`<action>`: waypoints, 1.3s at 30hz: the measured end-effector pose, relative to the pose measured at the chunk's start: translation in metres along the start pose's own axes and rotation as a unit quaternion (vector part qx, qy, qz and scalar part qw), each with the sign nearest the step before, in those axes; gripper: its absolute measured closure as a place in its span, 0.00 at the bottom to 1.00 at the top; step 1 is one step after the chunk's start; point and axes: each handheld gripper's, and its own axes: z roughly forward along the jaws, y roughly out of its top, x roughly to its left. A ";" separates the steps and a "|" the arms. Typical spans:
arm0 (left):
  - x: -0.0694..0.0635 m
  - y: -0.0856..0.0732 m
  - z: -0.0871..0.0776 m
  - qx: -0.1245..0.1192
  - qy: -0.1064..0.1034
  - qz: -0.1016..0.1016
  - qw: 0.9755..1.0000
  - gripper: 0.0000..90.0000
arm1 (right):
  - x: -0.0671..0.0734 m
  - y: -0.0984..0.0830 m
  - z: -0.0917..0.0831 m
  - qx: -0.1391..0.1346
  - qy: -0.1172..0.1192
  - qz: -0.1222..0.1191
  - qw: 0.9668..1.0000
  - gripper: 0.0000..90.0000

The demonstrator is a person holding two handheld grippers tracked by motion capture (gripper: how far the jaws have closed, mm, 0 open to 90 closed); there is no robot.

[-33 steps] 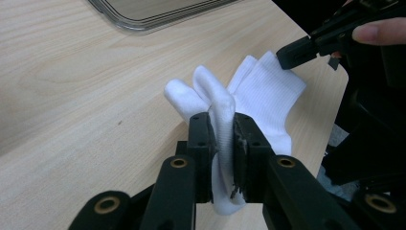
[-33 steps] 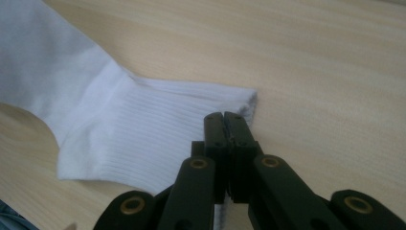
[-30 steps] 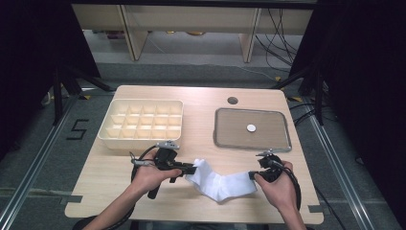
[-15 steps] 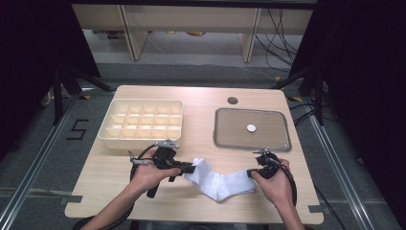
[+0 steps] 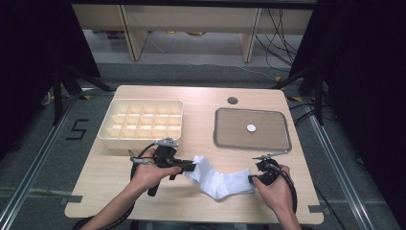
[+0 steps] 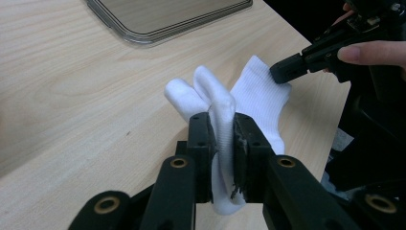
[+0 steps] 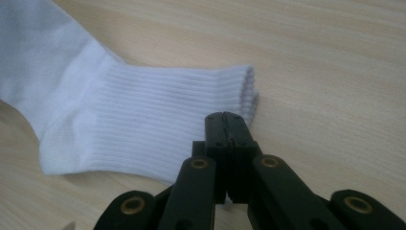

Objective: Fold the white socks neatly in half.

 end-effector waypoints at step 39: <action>-0.018 0.015 0.011 -0.007 -0.027 0.022 0.999 0.88 | 0.014 0.002 0.024 0.000 0.017 -0.027 0.999 1.00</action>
